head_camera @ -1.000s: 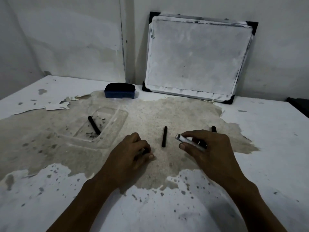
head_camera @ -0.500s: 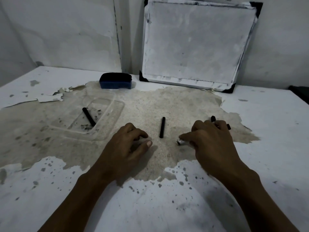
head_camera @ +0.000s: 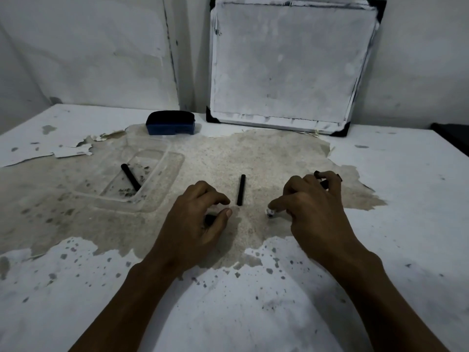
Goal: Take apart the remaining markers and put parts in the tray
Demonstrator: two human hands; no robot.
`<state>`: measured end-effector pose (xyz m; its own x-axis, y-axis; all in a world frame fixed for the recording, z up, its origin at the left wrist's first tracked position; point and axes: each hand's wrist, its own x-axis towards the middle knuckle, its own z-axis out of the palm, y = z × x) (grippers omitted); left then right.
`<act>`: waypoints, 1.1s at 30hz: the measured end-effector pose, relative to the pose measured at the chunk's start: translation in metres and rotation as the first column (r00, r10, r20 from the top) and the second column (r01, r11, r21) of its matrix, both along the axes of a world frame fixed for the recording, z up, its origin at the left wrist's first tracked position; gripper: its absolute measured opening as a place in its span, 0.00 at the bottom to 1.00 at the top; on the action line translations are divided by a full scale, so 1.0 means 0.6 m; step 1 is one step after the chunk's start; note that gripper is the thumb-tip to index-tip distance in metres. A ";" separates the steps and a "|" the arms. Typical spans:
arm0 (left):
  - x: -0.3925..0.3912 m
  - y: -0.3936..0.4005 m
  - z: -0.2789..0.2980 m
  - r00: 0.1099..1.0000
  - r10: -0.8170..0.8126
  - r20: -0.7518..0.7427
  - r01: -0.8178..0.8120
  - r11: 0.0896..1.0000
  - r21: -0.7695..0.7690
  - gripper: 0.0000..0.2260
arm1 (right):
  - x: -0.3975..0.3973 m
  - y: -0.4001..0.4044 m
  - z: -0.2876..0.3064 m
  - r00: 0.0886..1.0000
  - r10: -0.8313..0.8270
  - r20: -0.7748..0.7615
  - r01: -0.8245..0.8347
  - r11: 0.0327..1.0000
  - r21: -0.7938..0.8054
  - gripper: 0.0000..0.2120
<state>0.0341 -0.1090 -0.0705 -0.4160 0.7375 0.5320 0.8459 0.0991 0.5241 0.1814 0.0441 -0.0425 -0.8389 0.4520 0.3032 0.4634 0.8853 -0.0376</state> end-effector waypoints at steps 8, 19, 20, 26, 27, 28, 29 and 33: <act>0.005 0.004 0.000 1.000 -0.010 -0.013 0.010 1.000 0.011 0.07 | 0.000 -0.005 -0.003 1.000 0.005 -0.020 -0.005 1.000 0.024 0.21; 0.008 0.005 -0.001 1.000 -0.008 -0.019 0.008 1.000 0.015 0.06 | -0.001 0.008 -0.015 0.995 -0.030 -0.092 0.028 0.999 -0.021 0.23; 0.008 0.005 -0.001 1.000 -0.012 -0.017 0.012 1.000 0.013 0.06 | 0.000 0.008 -0.016 0.992 -0.041 -0.116 0.039 0.999 -0.022 0.24; 0.010 0.003 -0.001 1.000 -0.015 -0.018 0.015 1.000 0.018 0.07 | 0.000 0.006 -0.019 0.996 -0.040 -0.077 0.038 0.999 -0.036 0.23; 0.011 0.003 -0.001 1.000 -0.015 -0.021 0.015 1.000 0.017 0.07 | 0.001 0.007 -0.018 0.992 -0.043 -0.116 0.039 0.998 -0.041 0.24; 0.011 0.003 0.000 1.000 -0.014 -0.024 0.014 1.000 0.017 0.07 | 0.003 0.007 -0.016 0.985 -0.051 -0.167 0.045 0.998 -0.040 0.25; 0.010 0.003 0.000 1.000 -0.013 -0.029 0.013 1.000 0.017 0.07 | 0.005 0.006 -0.013 0.972 -0.064 -0.226 0.057 0.998 -0.037 0.25; 0.008 0.007 0.001 0.999 -0.013 -0.032 0.014 1.000 0.016 0.07 | -0.006 -0.004 -0.011 0.976 -0.028 -0.218 0.043 0.997 0.064 0.19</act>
<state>0.0388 -0.1050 -0.0698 -0.3889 0.7341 0.5566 0.8633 0.0796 0.4983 0.1780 0.0415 -0.0493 -0.7336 0.4525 0.5070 0.4819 0.8724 -0.0814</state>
